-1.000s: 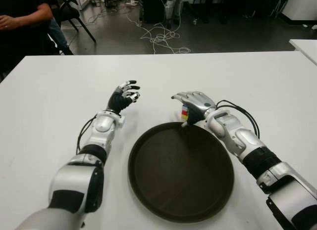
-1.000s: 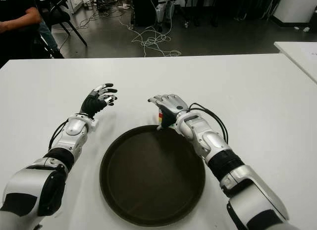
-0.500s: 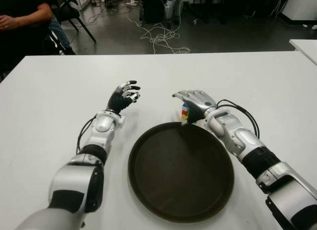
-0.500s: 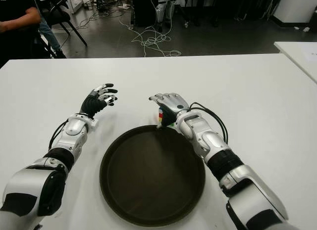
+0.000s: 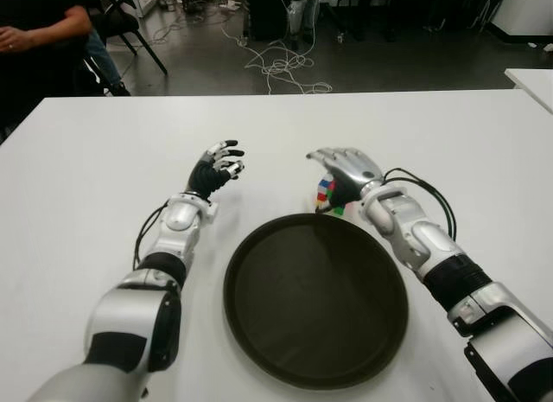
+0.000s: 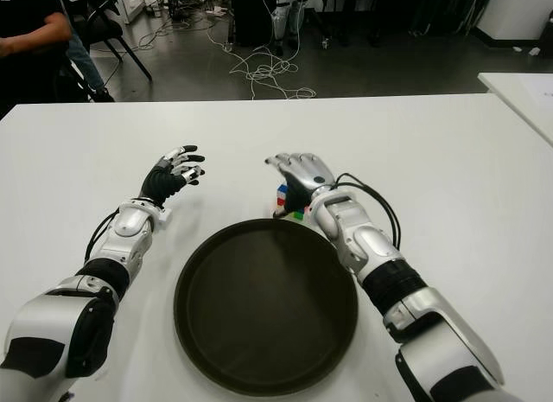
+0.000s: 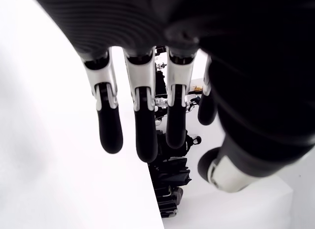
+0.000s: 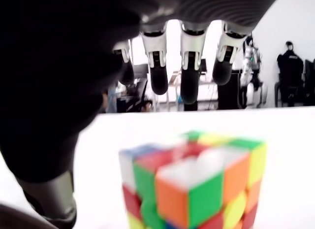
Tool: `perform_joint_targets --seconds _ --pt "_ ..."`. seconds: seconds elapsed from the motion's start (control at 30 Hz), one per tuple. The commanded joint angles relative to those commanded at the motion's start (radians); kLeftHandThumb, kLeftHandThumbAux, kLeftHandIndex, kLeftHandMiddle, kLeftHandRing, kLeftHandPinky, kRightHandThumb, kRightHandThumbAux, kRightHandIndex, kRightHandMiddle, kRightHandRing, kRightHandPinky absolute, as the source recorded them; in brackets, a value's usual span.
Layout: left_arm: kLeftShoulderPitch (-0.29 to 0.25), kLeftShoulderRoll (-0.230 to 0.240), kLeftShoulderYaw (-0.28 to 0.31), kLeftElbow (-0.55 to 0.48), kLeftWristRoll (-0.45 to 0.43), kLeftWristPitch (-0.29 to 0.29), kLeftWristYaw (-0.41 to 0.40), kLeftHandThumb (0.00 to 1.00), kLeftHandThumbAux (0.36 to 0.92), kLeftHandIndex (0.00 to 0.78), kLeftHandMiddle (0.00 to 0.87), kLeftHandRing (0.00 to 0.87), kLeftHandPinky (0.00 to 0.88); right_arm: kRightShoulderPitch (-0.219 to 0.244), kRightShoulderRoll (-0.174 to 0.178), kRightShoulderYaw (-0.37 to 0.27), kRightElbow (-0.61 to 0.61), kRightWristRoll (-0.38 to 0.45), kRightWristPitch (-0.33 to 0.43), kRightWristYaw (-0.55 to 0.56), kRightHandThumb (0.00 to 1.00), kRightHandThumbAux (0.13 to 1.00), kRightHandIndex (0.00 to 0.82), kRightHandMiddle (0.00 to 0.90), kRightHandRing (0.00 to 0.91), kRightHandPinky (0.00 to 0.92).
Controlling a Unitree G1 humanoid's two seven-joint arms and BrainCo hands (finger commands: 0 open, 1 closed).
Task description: Pick up the Rubik's Cube and put it in the plate
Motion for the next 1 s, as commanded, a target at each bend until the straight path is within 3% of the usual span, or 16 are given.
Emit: perform_joint_targets --seconds 1.0 --pt "0.000 0.000 0.004 -0.001 -0.001 0.008 -0.006 0.182 0.746 0.178 0.266 0.313 0.362 -0.008 -0.009 -0.034 0.011 0.007 -0.001 -0.040 0.000 0.783 0.124 0.168 0.192 0.196"
